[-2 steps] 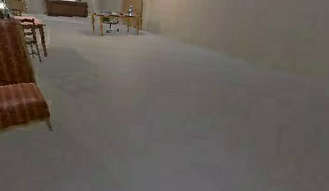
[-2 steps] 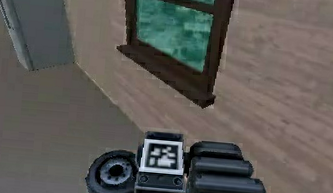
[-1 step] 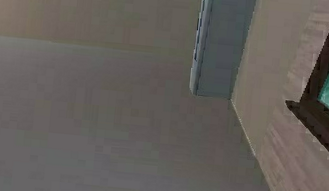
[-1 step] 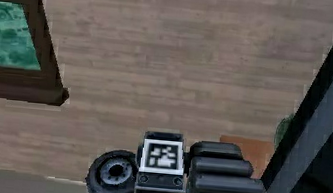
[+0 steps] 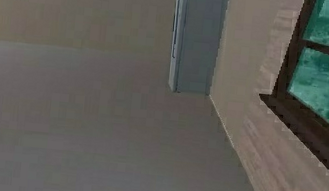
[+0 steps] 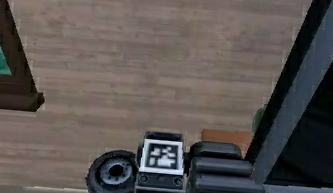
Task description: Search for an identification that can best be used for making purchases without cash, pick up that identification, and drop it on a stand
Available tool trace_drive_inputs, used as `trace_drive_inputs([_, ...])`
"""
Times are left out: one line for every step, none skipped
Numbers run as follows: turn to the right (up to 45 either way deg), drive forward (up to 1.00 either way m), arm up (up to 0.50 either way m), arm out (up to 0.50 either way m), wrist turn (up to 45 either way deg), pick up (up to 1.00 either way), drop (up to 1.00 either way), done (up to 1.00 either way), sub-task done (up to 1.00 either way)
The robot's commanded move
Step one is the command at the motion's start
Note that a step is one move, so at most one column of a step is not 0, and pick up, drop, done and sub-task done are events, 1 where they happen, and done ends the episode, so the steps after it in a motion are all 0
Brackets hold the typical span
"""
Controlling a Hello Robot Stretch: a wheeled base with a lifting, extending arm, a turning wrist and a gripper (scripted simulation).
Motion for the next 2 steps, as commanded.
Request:
trace_drive_inputs([0.0, 0.05, 0.00, 0.00, 0.0, 0.00, 0.00, 0.00, 0.00])
trace_drive_inputs([3.0, 0.00, 0.00, 0.00, 0.0, 0.00, 0.00, 0.00, 0.00])
